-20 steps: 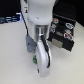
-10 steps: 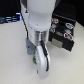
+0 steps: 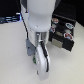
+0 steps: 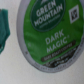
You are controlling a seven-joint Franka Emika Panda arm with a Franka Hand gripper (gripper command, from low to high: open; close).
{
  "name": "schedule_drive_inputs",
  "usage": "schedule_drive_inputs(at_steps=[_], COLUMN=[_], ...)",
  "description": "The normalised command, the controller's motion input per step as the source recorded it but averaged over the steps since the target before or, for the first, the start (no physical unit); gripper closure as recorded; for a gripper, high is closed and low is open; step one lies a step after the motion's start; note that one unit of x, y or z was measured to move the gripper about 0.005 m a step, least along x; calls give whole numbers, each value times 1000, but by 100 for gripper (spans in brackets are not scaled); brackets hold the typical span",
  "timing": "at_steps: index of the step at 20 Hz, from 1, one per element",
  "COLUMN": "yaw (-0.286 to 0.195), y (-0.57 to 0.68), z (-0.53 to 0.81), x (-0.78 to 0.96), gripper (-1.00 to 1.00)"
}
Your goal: Open the kcup holder, insert the kcup into the holder, and close the kcup holder
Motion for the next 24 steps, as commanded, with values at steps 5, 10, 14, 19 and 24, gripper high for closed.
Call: schedule_drive_inputs(at_steps=[5, 10, 14, 19, 24], yaw=[-17, -18, 0, 43, 77], y=[12, 117, 367, 467, 486], z=[15, 279, 701, 789, 759], x=[23, 38, 27, 12, 5], gripper=[100, 100, 100, 100, 100])
